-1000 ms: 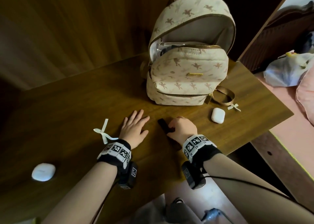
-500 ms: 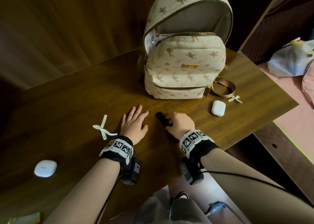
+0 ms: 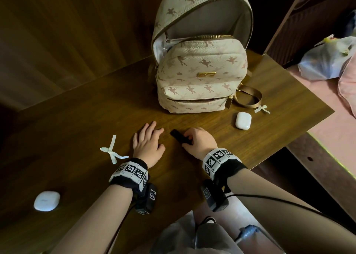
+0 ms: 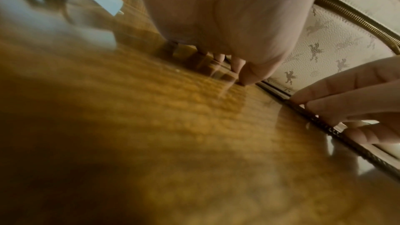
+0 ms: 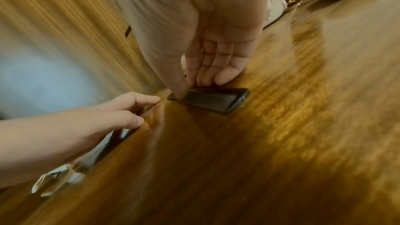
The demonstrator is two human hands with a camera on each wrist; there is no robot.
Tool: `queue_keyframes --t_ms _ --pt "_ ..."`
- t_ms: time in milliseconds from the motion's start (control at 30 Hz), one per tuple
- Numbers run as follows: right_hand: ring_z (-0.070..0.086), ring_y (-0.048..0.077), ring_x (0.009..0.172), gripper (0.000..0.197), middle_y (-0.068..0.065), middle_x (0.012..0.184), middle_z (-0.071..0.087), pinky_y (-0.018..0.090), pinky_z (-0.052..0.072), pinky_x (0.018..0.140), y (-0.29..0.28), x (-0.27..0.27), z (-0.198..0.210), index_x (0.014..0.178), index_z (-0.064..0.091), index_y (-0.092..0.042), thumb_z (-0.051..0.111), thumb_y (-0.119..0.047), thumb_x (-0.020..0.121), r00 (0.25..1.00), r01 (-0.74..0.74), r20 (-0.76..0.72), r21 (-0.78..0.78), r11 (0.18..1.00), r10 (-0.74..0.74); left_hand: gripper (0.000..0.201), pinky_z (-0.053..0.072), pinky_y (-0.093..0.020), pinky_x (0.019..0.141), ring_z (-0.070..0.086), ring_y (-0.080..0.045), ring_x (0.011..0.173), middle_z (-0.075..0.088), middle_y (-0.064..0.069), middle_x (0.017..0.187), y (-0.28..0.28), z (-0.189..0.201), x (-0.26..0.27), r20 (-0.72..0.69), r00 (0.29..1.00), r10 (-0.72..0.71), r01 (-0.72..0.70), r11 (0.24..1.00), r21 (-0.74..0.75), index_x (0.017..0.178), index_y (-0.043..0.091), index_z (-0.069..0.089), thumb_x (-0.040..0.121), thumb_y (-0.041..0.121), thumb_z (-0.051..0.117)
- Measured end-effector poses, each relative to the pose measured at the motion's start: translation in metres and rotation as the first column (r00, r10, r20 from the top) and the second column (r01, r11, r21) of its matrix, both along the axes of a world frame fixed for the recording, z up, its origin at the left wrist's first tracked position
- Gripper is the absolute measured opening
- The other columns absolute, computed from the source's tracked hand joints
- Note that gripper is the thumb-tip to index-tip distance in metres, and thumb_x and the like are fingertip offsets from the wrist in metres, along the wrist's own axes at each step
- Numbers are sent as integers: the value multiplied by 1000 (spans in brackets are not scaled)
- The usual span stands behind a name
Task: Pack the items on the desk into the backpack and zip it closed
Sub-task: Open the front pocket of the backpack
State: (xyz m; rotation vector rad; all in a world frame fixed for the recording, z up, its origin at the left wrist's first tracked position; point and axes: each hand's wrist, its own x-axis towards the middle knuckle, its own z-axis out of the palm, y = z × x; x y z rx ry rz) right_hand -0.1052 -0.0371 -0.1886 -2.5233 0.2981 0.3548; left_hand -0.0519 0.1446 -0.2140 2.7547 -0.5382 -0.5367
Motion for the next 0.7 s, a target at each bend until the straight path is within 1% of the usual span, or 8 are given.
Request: queue_keyframes --t_ms 67,200,333,433,533,567,633,700 --pt "55 16 101 45 1 111 57 23 46 80 -1 -2 0 123 57 -17 69 -29 81 1000 -21 8 0 1000 21 57 -6 -46 117 -8 -12 147 0 10 160 0 -1 0 -2 1000 0 0 1000 2 145 36 25 93 26 45" --pt "57 16 100 43 -1 107 61 24 47 79 -2 -1 -1 122 59 -18 69 -25 81 1000 -23 -5 -5 1000 23 57 -7 -46 117 -9 -12 146 -1 9 160 -1 -2 -1 -5 1000 1 -1 1000 -9 145 35 25 92 25 45" --pt "56 17 100 40 -1 109 61 21 41 77 -5 2 0 126 56 -18 63 -20 86 996 -71 -55 58 996 75 57 -6 -47 117 -8 -13 147 1 9 160 -1 -1 0 0 1000 5 -5 1000 -1 143 35 27 91 25 46" --pt "54 17 111 30 -2 120 60 23 40 89 -10 -1 4 121 61 -23 56 -22 91 994 -110 -17 55 992 111 54 -1 -48 117 -3 -14 146 6 8 159 -1 -1 0 32 999 10 -10 1000 3 140 36 31 90 27 48" --pt "53 17 109 28 -5 116 63 25 40 93 -16 -4 13 118 64 -27 55 -24 92 993 -40 107 -15 999 42 50 13 -49 114 10 -21 144 16 6 156 -3 8 8 25 1000 7 -8 1000 24 138 34 36 91 39 52" --pt "52 17 108 28 -5 114 64 25 40 95 -19 -3 17 117 65 -26 55 -24 91 988 -19 151 -22 1000 22 53 19 -49 113 16 -22 141 21 5 154 -5 13 14 4 1000 24 -24 1000 4 139 31 37 91 45 52" --pt "50 18 111 28 -3 113 63 28 38 98 -26 1 28 115 66 -25 56 -23 89 977 27 213 -11 1000 -24 68 30 -49 110 26 -24 139 26 1 152 -9 25 28 -71 990 124 -134 979 -154 144 27 32 87 53 57" --pt "49 20 108 29 0 113 61 31 40 94 -35 5 40 113 67 -22 56 -24 86 956 78 286 -36 996 -64 84 34 -51 109 27 -24 140 21 -2 155 -17 39 38 -117 970 215 -244 887 -393 149 28 20 81 54 64"
